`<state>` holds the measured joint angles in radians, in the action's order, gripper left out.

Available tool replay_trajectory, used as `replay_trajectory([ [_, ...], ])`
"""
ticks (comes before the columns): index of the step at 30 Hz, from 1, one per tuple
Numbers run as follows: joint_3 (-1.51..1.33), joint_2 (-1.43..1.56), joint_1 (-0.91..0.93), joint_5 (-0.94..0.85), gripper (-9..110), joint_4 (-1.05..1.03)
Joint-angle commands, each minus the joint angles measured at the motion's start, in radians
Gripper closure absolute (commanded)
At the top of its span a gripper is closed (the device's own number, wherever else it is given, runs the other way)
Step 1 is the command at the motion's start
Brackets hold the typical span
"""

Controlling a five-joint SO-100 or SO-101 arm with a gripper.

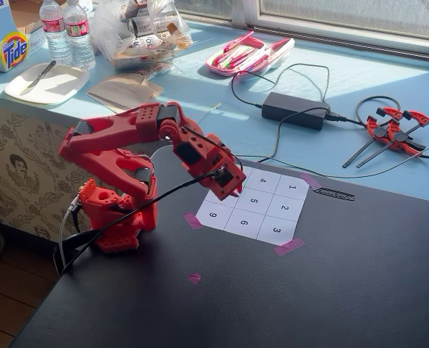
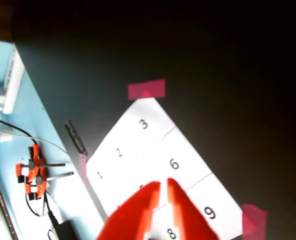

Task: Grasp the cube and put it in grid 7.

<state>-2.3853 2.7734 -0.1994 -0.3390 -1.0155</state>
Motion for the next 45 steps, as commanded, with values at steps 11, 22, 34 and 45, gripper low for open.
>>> replay_trajectory([
  [11,-0.331,0.334,0.225,0.189,101,-0.064],
  [22,-0.575,0.449,0.287,0.202,101,0.064],
  [34,-0.727,0.531,0.308,0.232,101,0.181],
  [45,-0.730,0.529,0.328,0.258,101,0.184],
])
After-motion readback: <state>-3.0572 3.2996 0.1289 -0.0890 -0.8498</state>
